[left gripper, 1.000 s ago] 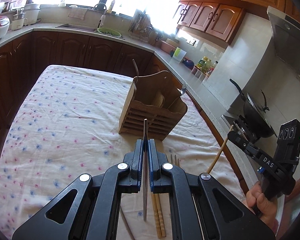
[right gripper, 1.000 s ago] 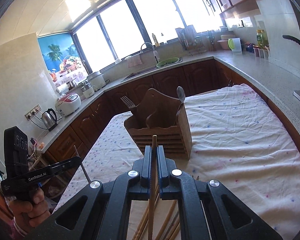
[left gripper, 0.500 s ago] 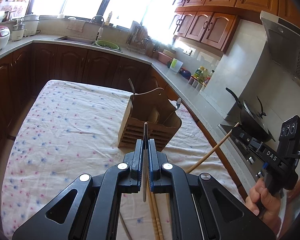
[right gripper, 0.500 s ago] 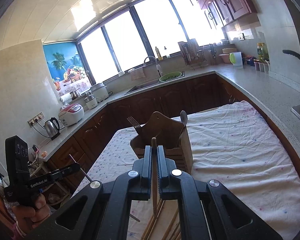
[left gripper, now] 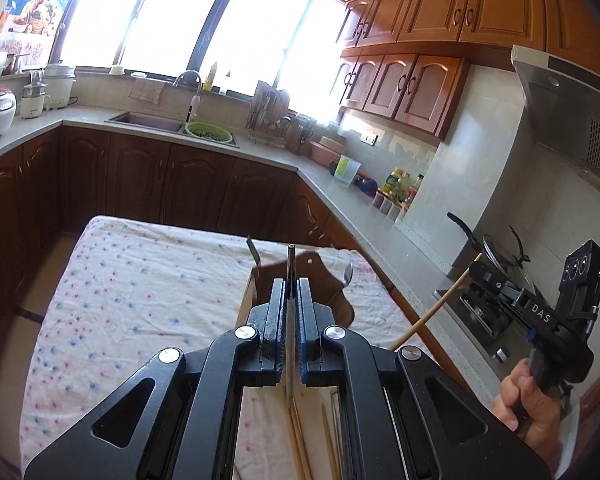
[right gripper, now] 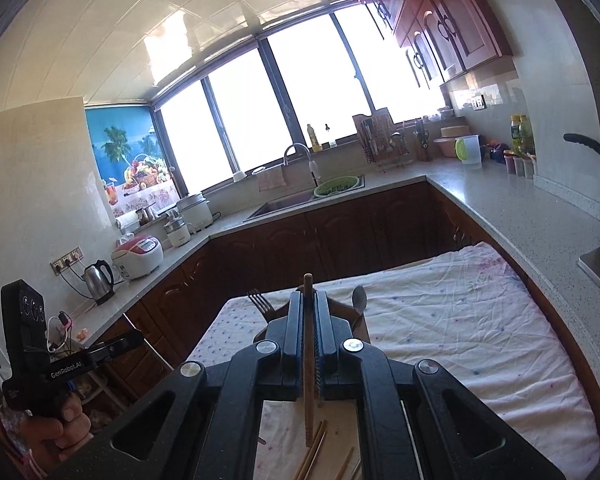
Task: Organize utensils
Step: 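Lift the metal chopstick with the left tool while the right tool carries the wooden chopstick to the holder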
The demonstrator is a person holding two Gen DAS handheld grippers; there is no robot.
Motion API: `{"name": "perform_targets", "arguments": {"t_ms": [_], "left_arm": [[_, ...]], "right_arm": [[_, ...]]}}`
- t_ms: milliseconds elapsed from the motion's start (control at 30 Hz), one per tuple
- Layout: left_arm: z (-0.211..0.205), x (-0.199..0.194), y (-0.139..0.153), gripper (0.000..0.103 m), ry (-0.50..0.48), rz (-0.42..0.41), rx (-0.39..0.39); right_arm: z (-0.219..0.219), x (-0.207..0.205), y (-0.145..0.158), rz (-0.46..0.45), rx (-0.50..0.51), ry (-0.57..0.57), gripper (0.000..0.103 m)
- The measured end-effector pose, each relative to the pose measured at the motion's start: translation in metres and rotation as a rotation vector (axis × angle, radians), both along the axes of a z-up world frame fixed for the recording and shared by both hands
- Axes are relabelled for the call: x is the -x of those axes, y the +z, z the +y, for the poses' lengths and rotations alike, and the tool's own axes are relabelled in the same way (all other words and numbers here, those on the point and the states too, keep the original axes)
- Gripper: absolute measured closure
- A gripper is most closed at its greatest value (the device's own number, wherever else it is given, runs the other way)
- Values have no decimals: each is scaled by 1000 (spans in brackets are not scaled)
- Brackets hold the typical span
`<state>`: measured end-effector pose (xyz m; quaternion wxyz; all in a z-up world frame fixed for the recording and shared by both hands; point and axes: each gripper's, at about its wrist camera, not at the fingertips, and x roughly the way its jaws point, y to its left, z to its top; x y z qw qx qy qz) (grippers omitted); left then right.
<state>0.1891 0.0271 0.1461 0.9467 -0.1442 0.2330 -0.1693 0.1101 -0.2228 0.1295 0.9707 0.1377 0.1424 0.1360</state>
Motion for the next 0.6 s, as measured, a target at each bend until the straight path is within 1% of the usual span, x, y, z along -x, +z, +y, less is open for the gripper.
{"name": "perform_targets", "arguments": {"t_ms": [100, 200, 333, 467, 600], "left_arm": [[-1, -12, 18, 99, 20, -56, -1], [-2, -29, 31, 99, 37, -93, 3], [-7, -56, 36, 99, 66, -120, 2], [-16, -82, 23, 99, 100, -120, -18], [-20, -104, -6, 99, 125, -89, -4]], "right_arm": [[-5, -10, 19, -56, -3, -27, 99], [-5, -25, 35, -103, 6, -57, 99], [0, -49, 42, -133, 26, -90, 99], [7, -74, 33, -124, 32, -106, 99], [10, -92, 10, -97, 29, -124, 99]]}}
